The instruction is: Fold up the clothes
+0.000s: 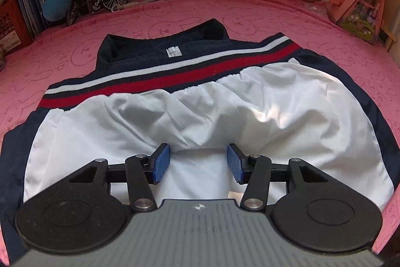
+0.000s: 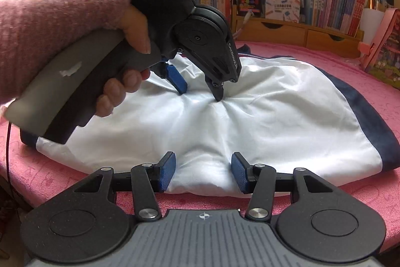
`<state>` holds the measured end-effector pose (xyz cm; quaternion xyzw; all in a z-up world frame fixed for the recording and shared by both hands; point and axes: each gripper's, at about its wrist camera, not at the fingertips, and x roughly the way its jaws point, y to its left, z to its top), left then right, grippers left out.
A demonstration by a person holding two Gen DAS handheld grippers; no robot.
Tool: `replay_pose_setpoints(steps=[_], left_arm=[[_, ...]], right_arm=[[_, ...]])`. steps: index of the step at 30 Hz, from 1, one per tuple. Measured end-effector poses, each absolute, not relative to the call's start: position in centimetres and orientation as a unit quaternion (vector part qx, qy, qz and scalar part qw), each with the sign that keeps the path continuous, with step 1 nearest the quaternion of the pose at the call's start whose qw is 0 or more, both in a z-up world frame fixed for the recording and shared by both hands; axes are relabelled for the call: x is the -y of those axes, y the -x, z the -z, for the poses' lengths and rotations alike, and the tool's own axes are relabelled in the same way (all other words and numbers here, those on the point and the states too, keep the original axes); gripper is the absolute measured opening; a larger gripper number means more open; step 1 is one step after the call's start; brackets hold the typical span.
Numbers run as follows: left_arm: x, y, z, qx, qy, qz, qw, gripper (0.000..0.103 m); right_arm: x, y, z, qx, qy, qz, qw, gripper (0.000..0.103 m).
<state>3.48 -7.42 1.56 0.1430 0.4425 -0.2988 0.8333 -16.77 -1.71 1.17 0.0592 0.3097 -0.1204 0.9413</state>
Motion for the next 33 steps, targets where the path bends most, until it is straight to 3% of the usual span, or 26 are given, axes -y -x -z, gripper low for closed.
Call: replay_pose_setpoints(steps=[7,11,17,20,25,33], left_arm=[[9.6,-6.8,-1.4,-0.422,-0.161,0.282,0.847,0.058],[8.9,-7.2,-2.1,-0.436,-0.143,0.273,0.845,0.056],[5.0,-1.5,-4.9,-0.465,-0.103,0.333,0.814,0.052],[3.3,3.0,-5.3,-0.473,-0.131,0.359,0.794,0.052],[2.6,4.7,-2.8,-0.51,-0.163,0.344,0.771,0.046],[5.4,1.5,-1.9,-0.46,-0.18,0.341,0.8,0.053]], right_arm=[[1.4,16.8,-1.0,-0.304,-0.056,0.121,0.943,0.05],[1.3,17.0,-0.9,-0.301,-0.055,0.119,0.944,0.05],[1.0,17.6,-0.7,-0.297,-0.053,0.113,0.947,0.05],[1.1,17.6,-0.7,-0.297,-0.055,0.11,0.947,0.05],[1.2,17.4,-0.8,-0.295,-0.054,0.11,0.947,0.05],[1.4,17.1,-0.8,-0.294,-0.053,0.106,0.948,0.05]])
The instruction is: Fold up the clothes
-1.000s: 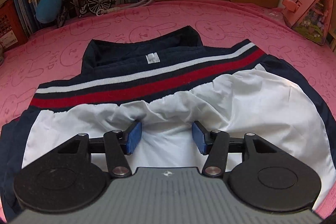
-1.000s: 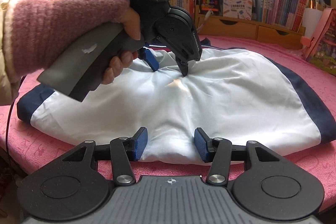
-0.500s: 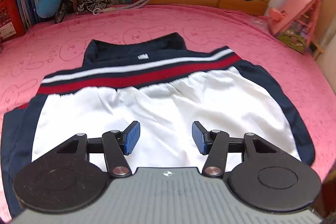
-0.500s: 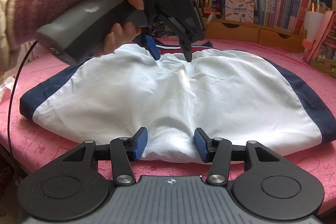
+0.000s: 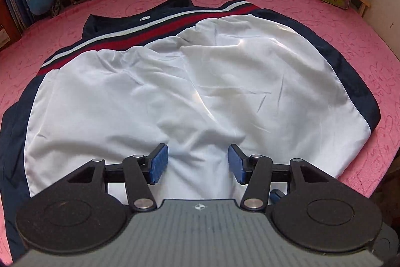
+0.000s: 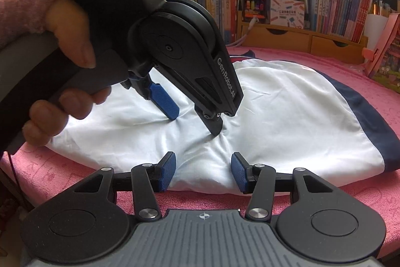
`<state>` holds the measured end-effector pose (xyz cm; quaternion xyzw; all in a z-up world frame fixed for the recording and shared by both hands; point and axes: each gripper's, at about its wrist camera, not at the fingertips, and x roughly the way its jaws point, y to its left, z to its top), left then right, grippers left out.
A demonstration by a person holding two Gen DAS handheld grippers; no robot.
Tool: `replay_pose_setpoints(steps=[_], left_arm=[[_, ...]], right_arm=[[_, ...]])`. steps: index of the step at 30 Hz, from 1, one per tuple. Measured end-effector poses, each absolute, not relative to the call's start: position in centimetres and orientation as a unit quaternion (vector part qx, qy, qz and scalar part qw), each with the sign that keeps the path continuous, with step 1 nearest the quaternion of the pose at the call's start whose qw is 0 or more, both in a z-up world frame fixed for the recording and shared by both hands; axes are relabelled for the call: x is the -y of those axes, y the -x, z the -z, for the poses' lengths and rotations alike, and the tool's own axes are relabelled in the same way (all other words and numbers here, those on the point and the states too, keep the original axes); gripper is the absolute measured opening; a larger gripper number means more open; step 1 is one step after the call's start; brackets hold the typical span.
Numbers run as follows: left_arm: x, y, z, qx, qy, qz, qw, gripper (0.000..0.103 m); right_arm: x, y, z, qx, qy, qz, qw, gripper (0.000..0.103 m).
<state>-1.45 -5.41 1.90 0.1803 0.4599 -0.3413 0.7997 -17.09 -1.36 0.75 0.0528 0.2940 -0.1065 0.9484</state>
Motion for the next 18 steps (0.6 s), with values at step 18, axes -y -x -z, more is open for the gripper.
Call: replay_pose_setpoints(steps=[18], left_arm=[[7.6,-7.1,-4.3,-0.411,-0.132,0.267,0.862,0.043]], right_arm=[[1.2,17.9,-0.5,-0.285,-0.047,0.095,0.953,0.049]])
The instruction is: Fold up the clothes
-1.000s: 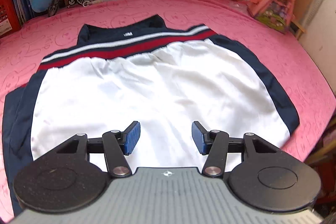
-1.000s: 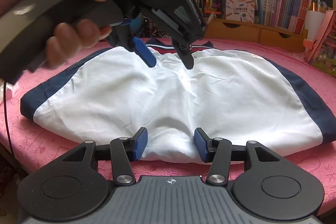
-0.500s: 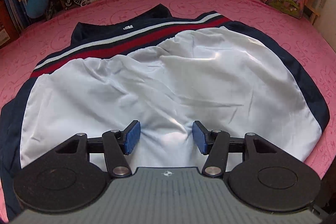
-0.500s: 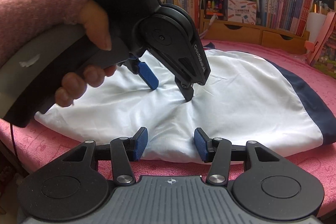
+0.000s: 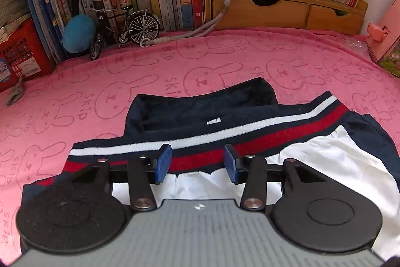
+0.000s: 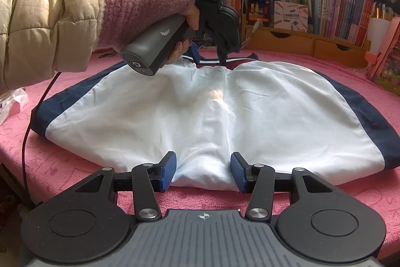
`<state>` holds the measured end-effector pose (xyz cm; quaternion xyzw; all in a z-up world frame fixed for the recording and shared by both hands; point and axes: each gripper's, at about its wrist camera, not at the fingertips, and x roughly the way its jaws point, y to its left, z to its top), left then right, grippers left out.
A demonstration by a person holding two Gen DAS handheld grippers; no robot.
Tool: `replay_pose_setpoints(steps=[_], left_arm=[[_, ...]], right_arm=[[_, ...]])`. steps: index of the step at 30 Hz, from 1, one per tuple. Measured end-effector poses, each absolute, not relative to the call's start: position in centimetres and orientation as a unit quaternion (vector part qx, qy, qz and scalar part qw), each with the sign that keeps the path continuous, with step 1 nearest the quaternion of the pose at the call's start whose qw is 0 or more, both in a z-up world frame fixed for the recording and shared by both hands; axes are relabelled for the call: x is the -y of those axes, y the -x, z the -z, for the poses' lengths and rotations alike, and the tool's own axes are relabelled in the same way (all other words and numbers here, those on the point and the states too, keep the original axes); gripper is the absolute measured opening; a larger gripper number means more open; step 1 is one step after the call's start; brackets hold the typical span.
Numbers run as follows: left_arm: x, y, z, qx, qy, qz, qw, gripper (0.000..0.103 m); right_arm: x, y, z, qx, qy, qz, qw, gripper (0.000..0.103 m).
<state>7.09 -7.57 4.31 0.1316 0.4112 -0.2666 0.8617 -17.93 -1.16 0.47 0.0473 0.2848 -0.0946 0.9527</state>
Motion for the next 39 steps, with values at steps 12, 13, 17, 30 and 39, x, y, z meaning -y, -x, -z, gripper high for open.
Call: replay_pose_setpoints(steps=[12,13,17,30,39], left_arm=[[-2.1,10.9,-4.2,-0.343,-0.026,0.303,0.888,0.048],[-2.1,11.7,-4.0,-0.346,-0.012,0.308,0.886,0.048],[-0.7,13.8,-2.8,-0.348,-0.02,0.3,0.888,0.048],[-4.3,5.4,-7.4,-0.438,0.044,0.339,0.832,0.053],[1.1,6.3,-3.0,-0.522,-0.087,0.367,0.765,0.045]], right_arm=[[8.3,23.8,-1.5,-0.21,-0.195,0.104,0.952,0.05],[9.4,24.4,-1.8,-0.205,-0.198,0.129,0.95,0.05],[12.7,26.1,-2.0,-0.211,-0.214,0.197,0.933,0.052],[2.7,20.6,-3.2,-0.244,-0.088,0.072,0.963,0.043],[1.2,18.0,-2.0,-0.286,-0.065,0.101,0.951,0.038]])
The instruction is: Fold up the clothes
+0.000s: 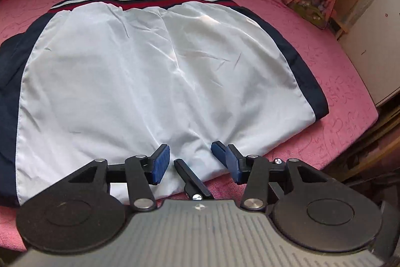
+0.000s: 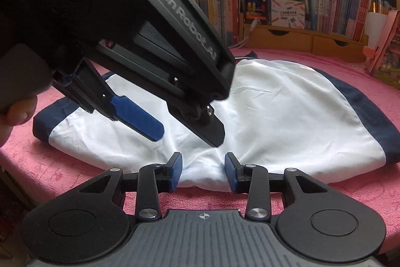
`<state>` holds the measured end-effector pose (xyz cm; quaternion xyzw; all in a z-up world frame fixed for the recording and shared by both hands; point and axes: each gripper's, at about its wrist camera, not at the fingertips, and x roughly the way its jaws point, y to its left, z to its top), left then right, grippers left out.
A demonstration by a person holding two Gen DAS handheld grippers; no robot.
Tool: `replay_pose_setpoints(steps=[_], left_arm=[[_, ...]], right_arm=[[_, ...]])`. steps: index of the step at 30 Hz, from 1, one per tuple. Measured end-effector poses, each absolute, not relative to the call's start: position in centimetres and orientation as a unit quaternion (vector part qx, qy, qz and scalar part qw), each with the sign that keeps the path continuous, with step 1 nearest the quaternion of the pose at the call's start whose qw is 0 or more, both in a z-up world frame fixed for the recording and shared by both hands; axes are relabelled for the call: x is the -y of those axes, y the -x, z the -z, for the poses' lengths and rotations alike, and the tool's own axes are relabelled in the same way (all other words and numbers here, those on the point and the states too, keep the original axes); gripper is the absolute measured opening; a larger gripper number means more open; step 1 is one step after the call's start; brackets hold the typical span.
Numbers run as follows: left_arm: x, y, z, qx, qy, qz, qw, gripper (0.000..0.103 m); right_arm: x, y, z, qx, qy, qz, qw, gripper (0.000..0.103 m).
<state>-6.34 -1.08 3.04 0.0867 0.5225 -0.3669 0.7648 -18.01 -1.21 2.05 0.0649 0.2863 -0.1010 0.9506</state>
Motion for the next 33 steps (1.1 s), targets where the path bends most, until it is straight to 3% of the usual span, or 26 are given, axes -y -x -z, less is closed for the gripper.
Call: replay_pose_setpoints(steps=[7,20,23,28,33], left_arm=[[3.6,2.9,-2.4,-0.489,-0.113,0.333,0.799,0.029],[9.4,-8.3,-2.1,-0.405,-0.119,0.249,0.872,0.035],[8.9,-8.4,-3.0,-0.396,-0.119,0.207,0.887,0.033],[3.6,0.7,-4.8,-0.34,-0.053,0.26,0.902,0.043],[-0.7,11.8,-3.3,-0.315,-0.026,0.26,0.912,0.043]], right_arm=[[0.9,18.0,-2.2,-0.286,-0.065,0.106,0.95,0.039],[0.9,19.0,-2.6,-0.271,-0.064,0.085,0.957,0.039],[3.4,20.3,-2.9,-0.252,-0.118,0.032,0.96,0.041],[10.0,24.9,-3.4,-0.194,-0.195,0.095,0.957,0.042],[15.4,27.4,-2.9,-0.171,-0.255,0.204,0.929,0.046]])
